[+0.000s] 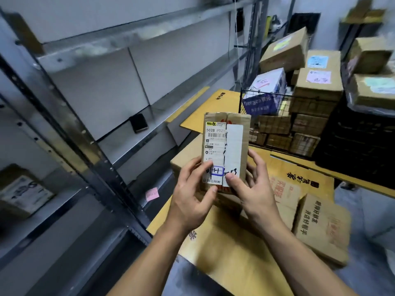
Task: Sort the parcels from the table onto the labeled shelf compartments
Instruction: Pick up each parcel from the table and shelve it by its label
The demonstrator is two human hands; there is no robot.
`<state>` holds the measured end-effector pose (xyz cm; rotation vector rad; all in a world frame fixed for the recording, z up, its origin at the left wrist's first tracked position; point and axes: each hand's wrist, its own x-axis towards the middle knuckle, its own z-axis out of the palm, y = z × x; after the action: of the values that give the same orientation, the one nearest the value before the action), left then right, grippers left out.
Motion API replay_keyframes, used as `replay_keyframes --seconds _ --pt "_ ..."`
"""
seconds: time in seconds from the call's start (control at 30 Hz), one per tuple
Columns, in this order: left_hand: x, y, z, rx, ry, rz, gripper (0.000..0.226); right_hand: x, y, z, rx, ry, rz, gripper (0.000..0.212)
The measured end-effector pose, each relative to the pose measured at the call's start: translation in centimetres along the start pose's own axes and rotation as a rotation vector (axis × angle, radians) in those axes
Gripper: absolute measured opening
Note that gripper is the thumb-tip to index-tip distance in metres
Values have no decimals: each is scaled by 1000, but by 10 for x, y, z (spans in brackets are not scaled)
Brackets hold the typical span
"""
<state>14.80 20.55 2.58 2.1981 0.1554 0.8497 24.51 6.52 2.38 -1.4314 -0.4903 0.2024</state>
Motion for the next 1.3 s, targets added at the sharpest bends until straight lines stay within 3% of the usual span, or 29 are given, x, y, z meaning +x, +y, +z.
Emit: replay_keyframes --seconds 0.4,0.8,0.97,1.17,1.3 --pt "-116 18 -160 223 234 -178 54 -86 -26 147 175 -349 -17 67" --pt "-330 58 -329 538 537 -417 50 -263 -49 299 298 -710 84 67" --pt "-423 80 -397 773 630 -658 50 -336 -62 364 310 -971 115 67" --pt "-530 115 -463 1108 612 -1039 52 -426 -72 441 300 -1255 107 69" --pt "-592 140 -506 1205 585 -1276 52 -496 -83 495 322 -1434 98 67"
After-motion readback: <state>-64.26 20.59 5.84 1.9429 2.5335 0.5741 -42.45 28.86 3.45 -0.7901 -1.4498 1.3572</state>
